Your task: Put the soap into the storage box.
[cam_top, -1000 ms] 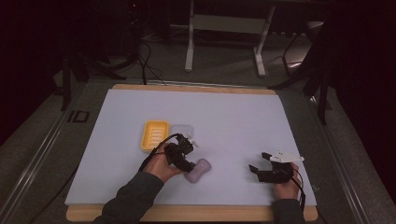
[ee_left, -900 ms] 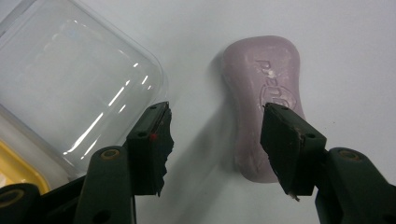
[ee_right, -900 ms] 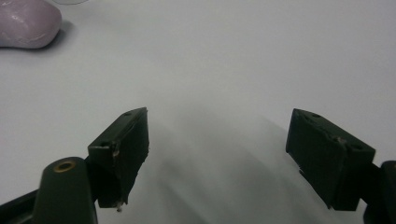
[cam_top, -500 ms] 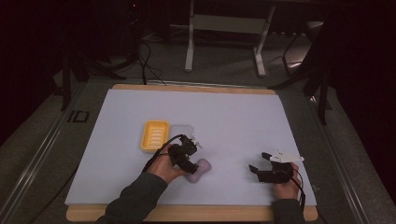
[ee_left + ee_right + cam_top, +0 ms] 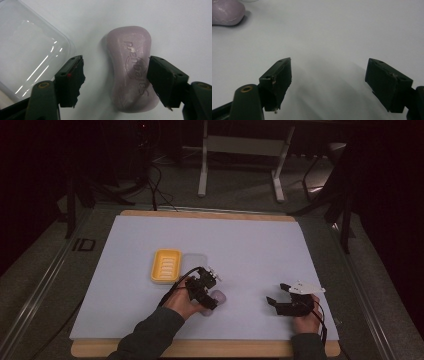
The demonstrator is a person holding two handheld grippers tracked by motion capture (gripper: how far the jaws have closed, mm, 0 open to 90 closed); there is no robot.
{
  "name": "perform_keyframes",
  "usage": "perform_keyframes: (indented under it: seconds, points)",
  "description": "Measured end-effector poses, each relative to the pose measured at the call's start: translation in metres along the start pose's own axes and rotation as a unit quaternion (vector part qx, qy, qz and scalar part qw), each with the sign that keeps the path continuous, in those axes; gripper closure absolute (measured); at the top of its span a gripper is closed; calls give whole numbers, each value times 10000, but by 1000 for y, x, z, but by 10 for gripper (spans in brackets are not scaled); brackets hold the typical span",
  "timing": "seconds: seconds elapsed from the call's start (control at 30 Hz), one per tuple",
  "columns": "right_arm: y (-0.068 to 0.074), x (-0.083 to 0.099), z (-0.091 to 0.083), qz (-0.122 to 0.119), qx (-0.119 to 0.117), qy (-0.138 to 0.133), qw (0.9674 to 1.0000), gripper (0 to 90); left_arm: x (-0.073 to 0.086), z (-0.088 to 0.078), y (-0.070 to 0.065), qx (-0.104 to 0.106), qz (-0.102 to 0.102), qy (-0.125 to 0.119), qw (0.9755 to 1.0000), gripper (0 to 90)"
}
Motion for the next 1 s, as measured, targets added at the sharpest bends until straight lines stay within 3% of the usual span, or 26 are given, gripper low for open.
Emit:
perform_keyframes:
  seconds: [0.3, 0.57, 0.87, 1.0]
  points:
    - [0, 0, 0, -4, -1, 3, 10000, 210, 0, 10, -8, 3, 104, 190, 9998, 277]
    - [0, 0, 0, -1, -3, 1, 10000, 209, 3, 20, -10, 132, 219, 425, 9988, 349]
    - [0, 0, 0, -4, 0, -1, 10000, 209, 4, 16, -3, 245, 475, 642, 9965, 438]
    - [0, 0, 0, -15, 1, 17, 10000, 209, 3, 18, -4, 345, 654, 801, 9940, 449]
Point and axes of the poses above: each handheld gripper's, and its own axes: z roughly forward along the jaws, x roughly out of its underside, y roughly to its left, the point moved 10 cm from there along z, roughly forward along the jaws, and after that the axes turned 10 degrees about -z, right-handed, at the moved point
